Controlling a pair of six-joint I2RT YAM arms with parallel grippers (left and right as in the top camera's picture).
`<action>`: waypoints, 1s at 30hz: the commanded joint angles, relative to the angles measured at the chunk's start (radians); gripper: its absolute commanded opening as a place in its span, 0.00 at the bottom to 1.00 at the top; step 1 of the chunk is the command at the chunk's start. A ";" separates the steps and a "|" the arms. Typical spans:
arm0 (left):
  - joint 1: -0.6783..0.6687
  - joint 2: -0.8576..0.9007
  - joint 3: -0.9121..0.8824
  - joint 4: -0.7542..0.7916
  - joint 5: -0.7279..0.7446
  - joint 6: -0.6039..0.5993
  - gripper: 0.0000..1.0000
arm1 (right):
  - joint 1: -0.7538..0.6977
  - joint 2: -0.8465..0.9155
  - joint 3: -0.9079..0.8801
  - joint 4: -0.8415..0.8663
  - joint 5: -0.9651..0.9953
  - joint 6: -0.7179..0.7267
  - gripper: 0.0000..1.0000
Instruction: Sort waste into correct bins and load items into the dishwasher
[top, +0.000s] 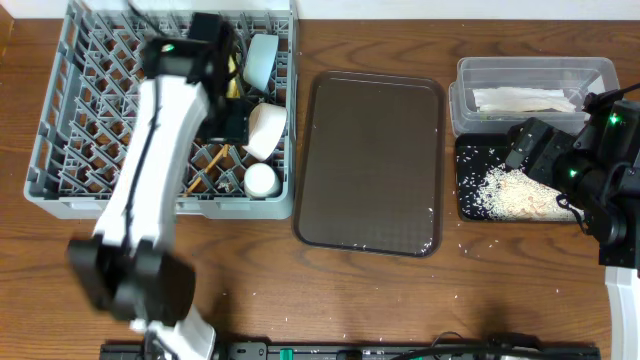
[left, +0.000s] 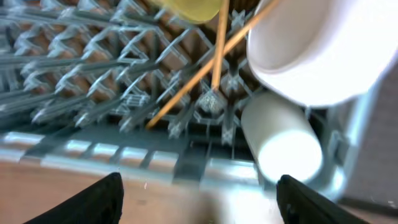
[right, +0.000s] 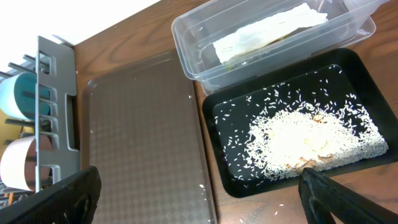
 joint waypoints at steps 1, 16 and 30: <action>-0.001 -0.145 0.037 -0.062 0.018 -0.036 0.82 | -0.004 0.002 0.006 -0.002 0.002 0.009 0.99; -0.001 -0.486 0.021 -0.192 0.175 -0.178 0.87 | -0.004 0.002 0.006 -0.002 0.002 0.009 0.99; 0.005 -0.546 -0.013 -0.135 0.084 -0.170 0.88 | -0.004 0.002 0.006 -0.002 0.002 0.009 0.99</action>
